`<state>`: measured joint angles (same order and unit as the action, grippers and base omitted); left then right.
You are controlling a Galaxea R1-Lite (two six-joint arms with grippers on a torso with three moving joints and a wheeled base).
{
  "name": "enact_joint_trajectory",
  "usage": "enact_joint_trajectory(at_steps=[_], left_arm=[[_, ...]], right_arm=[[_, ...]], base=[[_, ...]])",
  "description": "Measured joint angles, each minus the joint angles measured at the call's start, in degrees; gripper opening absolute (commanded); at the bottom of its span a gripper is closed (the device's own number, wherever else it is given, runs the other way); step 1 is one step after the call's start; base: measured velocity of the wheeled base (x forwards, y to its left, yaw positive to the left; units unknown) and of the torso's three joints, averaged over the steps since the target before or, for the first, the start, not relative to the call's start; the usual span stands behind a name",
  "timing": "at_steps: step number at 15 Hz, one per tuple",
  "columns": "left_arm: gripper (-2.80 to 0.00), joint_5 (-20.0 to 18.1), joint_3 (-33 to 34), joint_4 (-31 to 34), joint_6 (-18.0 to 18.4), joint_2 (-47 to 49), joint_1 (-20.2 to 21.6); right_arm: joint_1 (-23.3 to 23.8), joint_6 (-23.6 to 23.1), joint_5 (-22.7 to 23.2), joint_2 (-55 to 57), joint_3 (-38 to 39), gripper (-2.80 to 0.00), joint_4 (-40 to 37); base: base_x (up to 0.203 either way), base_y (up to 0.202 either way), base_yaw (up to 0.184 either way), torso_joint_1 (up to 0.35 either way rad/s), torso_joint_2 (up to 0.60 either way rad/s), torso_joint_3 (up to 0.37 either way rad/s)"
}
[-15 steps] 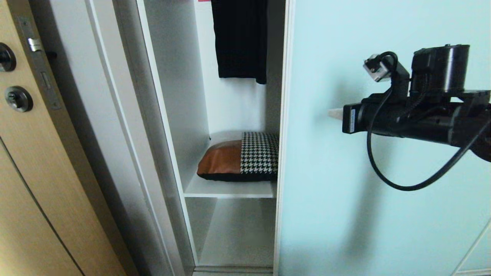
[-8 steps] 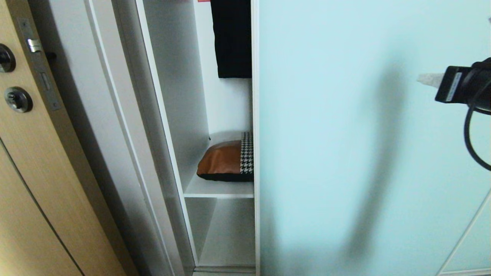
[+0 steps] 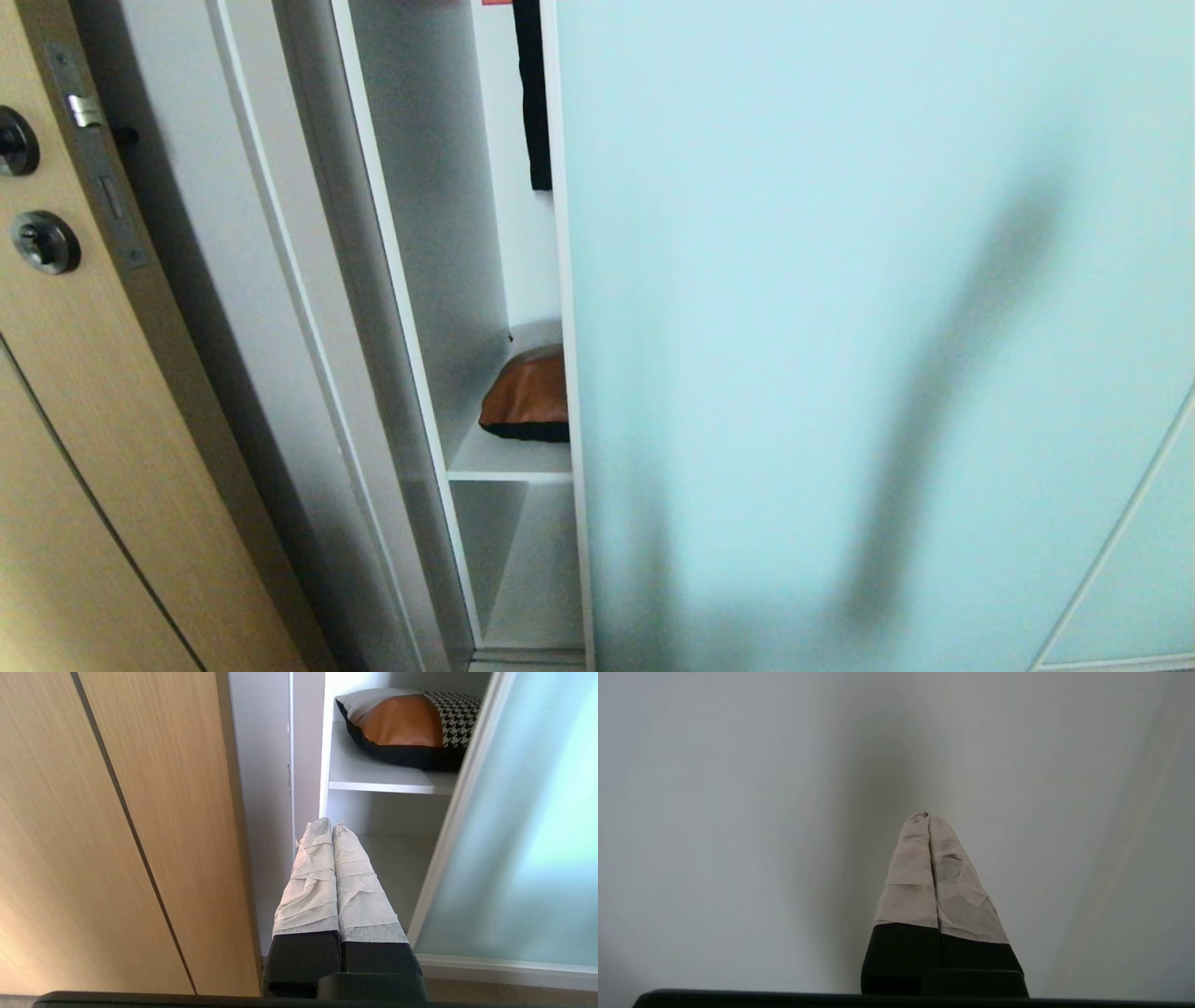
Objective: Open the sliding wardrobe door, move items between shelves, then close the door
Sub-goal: Close the door
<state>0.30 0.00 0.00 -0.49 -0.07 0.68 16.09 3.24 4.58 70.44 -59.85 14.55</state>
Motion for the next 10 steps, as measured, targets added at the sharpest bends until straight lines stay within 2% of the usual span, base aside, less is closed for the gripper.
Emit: enact_joint_trajectory(at_steps=[5,10], left_arm=[[-2.80,0.0,0.0,0.0,0.0,0.0,0.0],[-2.80,0.0,0.0,0.0,0.0,0.0,0.0]], right_arm=[[8.3,0.2,-0.9,0.2,2.4,-2.80,1.4],[16.6,0.3,-3.3,9.5,0.8,-2.80,10.0]], base=[[0.000,0.000,0.000,0.000,0.00,0.000],[0.000,0.000,0.000,0.000,0.00,0.000]])
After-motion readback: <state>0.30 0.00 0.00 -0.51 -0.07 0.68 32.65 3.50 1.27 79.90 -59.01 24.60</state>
